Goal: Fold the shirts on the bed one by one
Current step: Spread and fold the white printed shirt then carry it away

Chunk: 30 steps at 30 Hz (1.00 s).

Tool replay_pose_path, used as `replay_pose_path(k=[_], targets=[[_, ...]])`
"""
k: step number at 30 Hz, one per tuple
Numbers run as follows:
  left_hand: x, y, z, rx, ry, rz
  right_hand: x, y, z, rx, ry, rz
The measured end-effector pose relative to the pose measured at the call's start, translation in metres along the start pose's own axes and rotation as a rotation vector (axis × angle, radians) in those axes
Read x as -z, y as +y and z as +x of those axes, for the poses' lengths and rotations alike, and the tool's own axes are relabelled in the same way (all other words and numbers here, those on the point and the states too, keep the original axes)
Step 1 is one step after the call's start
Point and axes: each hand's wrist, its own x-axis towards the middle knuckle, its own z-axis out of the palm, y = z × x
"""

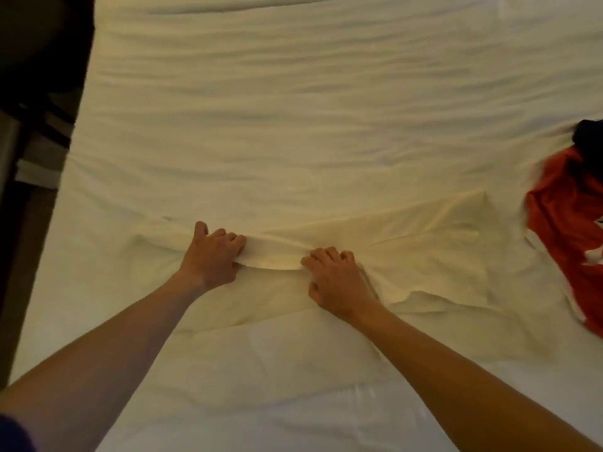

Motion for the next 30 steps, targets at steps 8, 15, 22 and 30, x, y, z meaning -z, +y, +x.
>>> replay_pose_path(k=[8,15,22,30], targets=[[-0.002,-0.079,-0.046,0.211,-0.001,0.168,0.002,-0.015,0.024,-0.075,0.097,-0.039],[-0.024,-0.086,-0.12,0.341,0.428,-0.02,-0.001,-0.005,0.009,-0.021,0.387,0.18],[-0.062,-0.081,-0.162,0.432,0.314,-0.197,-0.008,-0.007,-0.001,-0.012,0.282,0.138],[-0.056,-0.054,-0.17,0.621,-0.072,-0.262,-0.014,-0.004,-0.045,-0.002,0.27,0.107]])
